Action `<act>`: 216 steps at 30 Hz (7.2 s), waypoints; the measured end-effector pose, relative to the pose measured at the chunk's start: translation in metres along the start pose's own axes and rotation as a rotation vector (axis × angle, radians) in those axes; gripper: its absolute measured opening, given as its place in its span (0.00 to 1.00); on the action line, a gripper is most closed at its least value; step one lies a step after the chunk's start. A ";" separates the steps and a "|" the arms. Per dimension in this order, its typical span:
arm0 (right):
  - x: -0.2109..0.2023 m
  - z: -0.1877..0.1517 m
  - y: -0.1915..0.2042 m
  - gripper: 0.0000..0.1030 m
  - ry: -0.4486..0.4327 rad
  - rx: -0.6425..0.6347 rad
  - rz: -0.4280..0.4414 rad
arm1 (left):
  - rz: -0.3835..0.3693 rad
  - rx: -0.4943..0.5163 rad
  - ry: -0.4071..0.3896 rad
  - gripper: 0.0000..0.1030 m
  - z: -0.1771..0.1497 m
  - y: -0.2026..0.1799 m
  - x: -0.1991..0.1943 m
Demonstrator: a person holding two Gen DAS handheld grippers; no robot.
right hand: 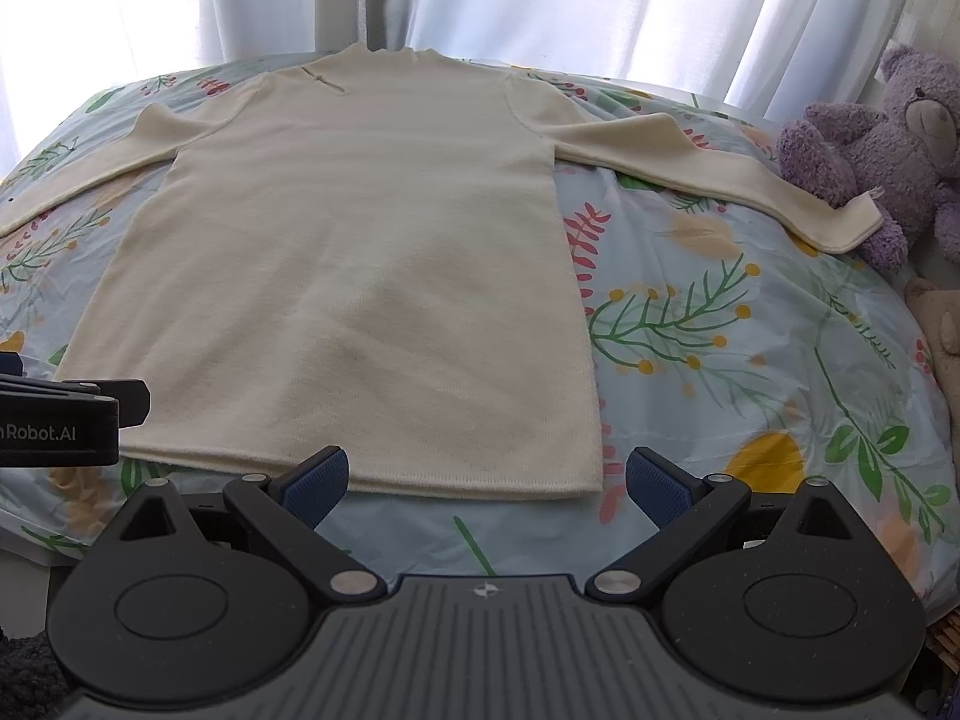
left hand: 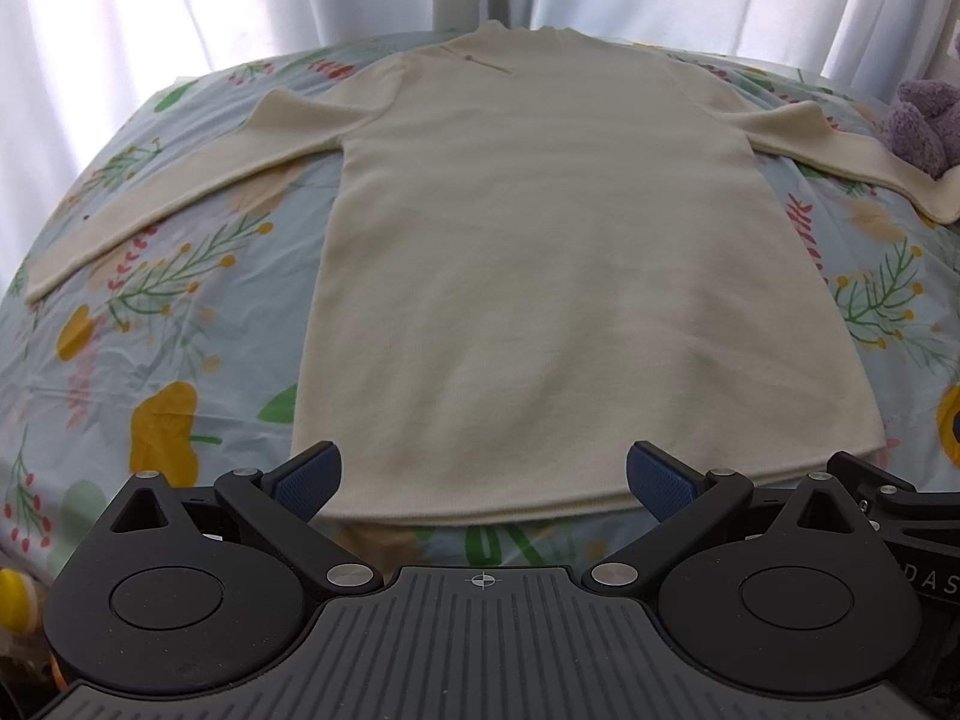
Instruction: Fold small clothes
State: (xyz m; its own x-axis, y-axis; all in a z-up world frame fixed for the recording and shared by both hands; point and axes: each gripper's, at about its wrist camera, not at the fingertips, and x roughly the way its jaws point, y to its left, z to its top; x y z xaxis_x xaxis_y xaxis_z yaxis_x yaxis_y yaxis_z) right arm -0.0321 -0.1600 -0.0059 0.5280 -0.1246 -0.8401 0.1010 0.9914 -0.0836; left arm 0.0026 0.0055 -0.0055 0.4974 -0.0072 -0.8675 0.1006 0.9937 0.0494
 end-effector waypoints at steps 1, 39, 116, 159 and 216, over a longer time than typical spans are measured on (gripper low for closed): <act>0.000 0.001 0.001 0.96 0.001 -0.001 0.000 | 0.000 0.001 0.001 1.00 0.000 0.000 0.000; 0.004 0.003 0.000 0.96 0.012 -0.003 0.011 | 0.001 -0.007 0.028 1.00 0.005 0.003 0.005; 0.024 0.007 -0.015 0.96 0.044 0.091 0.134 | -0.003 -0.002 0.102 1.00 0.011 -0.002 0.029; 0.209 0.139 -0.370 0.06 -0.380 0.766 -0.294 | 0.088 -0.297 0.142 1.00 0.079 0.033 0.130; 0.226 0.160 -0.167 0.47 -0.156 0.649 0.427 | -0.219 -0.153 -0.118 0.09 0.280 0.066 0.203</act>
State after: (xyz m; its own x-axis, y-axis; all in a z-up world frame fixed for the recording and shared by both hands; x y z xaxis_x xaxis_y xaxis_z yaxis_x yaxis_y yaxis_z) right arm 0.2056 -0.3600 -0.0957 0.7393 0.2097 -0.6399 0.3088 0.7388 0.5989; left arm 0.3511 0.0384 -0.0396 0.5763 -0.2271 -0.7851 0.0900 0.9724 -0.2153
